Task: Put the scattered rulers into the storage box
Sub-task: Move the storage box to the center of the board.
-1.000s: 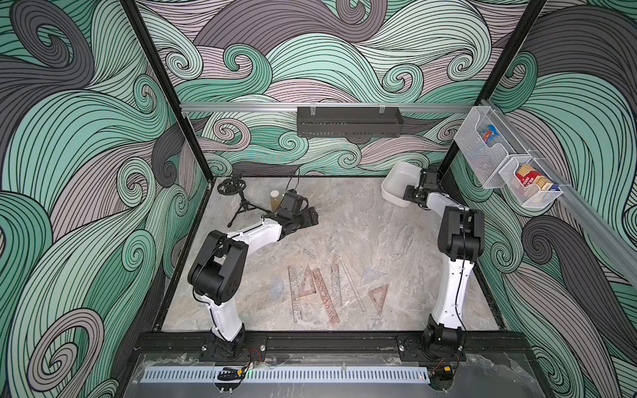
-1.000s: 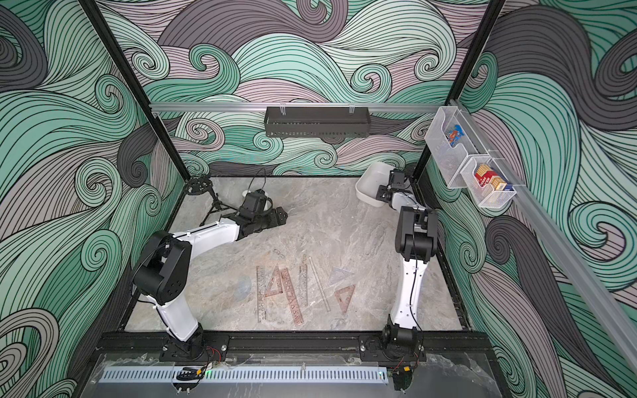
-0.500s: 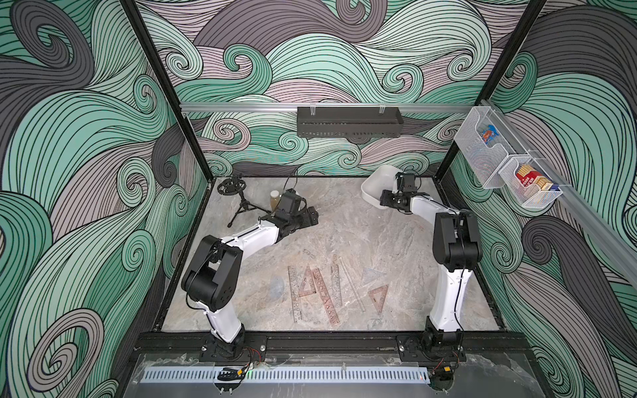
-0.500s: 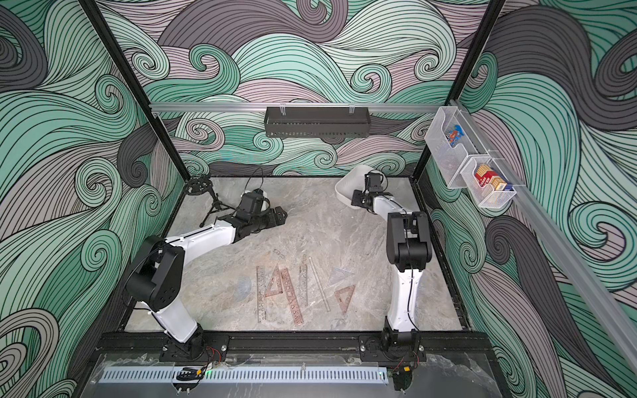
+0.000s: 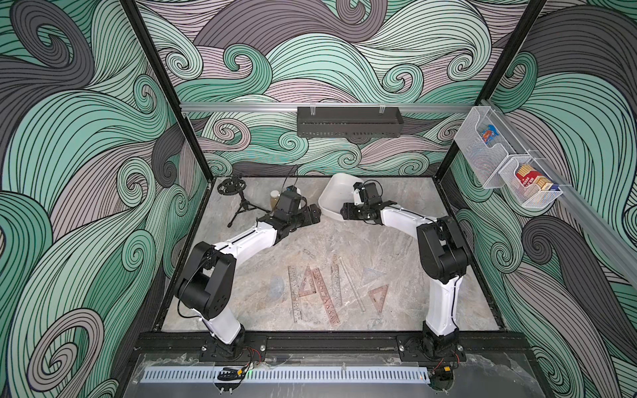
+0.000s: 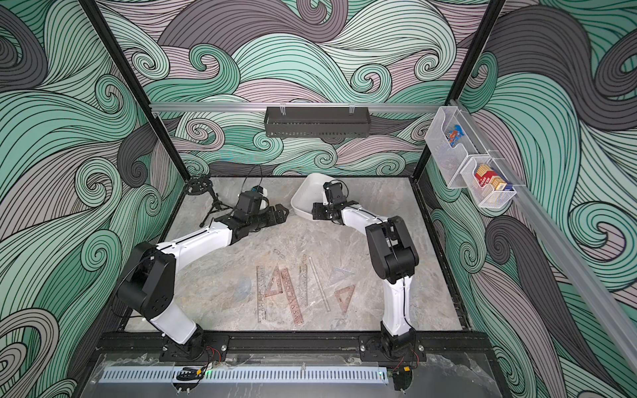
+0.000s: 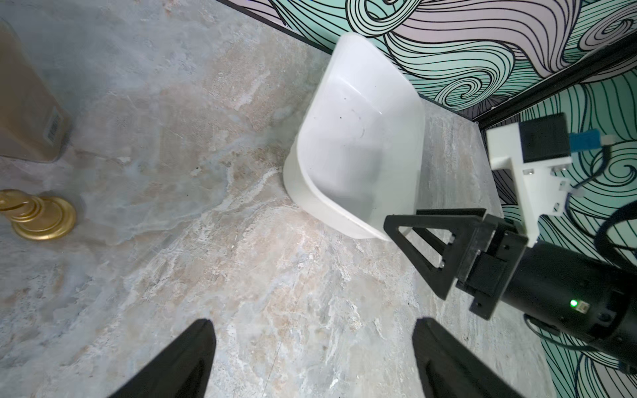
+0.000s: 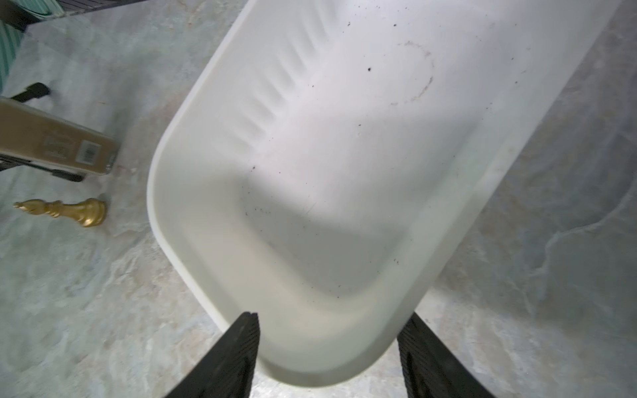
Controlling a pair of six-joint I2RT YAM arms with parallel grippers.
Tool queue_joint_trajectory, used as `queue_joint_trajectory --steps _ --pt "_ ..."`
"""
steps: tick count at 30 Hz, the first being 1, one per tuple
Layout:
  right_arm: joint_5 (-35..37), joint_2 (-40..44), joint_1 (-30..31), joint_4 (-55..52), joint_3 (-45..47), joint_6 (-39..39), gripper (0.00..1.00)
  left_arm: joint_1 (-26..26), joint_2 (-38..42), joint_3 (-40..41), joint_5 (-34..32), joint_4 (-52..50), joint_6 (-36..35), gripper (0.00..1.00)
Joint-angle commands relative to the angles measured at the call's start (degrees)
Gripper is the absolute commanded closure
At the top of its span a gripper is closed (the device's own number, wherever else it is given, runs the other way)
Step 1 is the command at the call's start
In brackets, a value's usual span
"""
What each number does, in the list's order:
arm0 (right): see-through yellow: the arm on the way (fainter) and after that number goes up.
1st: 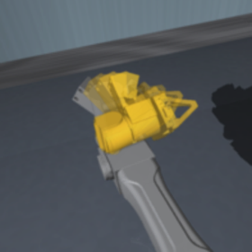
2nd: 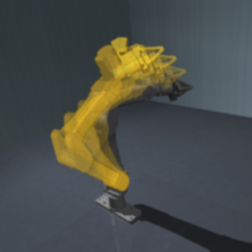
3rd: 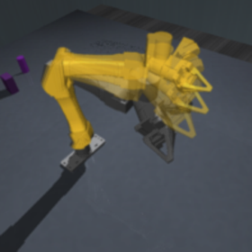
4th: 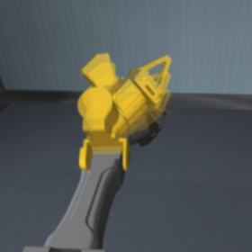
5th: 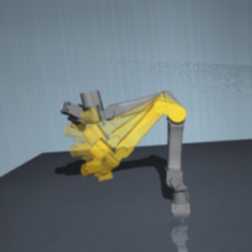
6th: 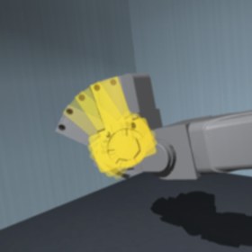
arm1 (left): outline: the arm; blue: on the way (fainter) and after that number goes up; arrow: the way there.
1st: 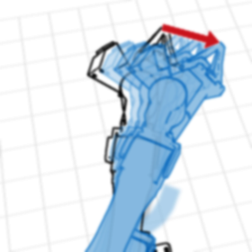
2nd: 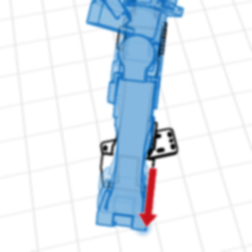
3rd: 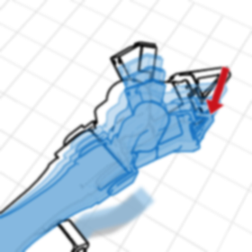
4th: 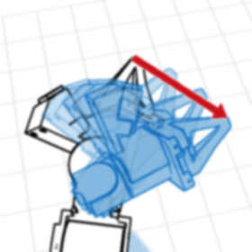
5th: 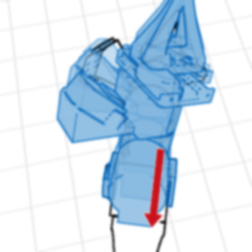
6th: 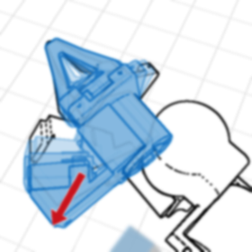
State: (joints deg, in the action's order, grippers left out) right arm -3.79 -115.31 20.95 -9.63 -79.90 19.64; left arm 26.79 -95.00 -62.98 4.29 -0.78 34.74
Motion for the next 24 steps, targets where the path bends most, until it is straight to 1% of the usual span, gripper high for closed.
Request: queue_joint_trajectory --steps 1,3,4,6,8,11,13,15,18,21,24 --pt "-3.10 5.56 -1.19 0.42 0.79 -0.30 0.27 0.31 0.98 0.06 0.23 0.50 -0.34 0.07" --pt "-3.06 6.58 -2.19 0.43 0.25 -4.50 0.25 0.33 0.27 -0.02 0.82 0.45 -0.21 0.07" --pt "-1.96 6.38 -3.00 0.42 -0.64 -7.24 0.26 0.31 -0.13 -0.12 1.12 0.34 -0.05 0.07" --pt "0.95 3.93 -4.80 0.32 -4.00 -11.84 0.26 0.33 -0.71 -0.22 1.67 0.21 0.16 0.07" --pt "2.44 -0.72 -7.11 0.22 -9.57 -13.60 0.27 0.39 -1.02 -0.45 2.20 0.12 0.31 0.07" --pt "-0.18 -9.35 -10.34 -0.70 -20.64 -12.72 0.28 0.41 -1.48 -0.90 2.56 -0.02 0.35 0.07" --pt "0.00 -14.13 -11.08 -1.79 -27.03 -12.93 0.27 0.37 -1.69 -0.99 2.42 -0.19 0.08 0.07" --pt "0.38 -19.76 -11.45 -4.45 -35.45 -13.07 0.26 0.40 -1.78 -0.89 2.04 -0.29 -0.10 0.07" --pt "-0.82 -26.36 -11.73 -7.27 -44.97 -12.38 0.25 0.51 -2.23 -0.98 1.88 -0.37 -0.25 0.07" --pt "-3.32 -29.84 -11.91 -7.72 -48.94 -10.58 0.25 0.61 -2.76 -0.91 2.41 0.07 -0.08 0.07" --pt "-4.46 -31.33 -11.90 -7.67 -49.91 -9.25 0.27 0.75 -3.15 -0.84 2.98 0.25 -0.11 0.07"
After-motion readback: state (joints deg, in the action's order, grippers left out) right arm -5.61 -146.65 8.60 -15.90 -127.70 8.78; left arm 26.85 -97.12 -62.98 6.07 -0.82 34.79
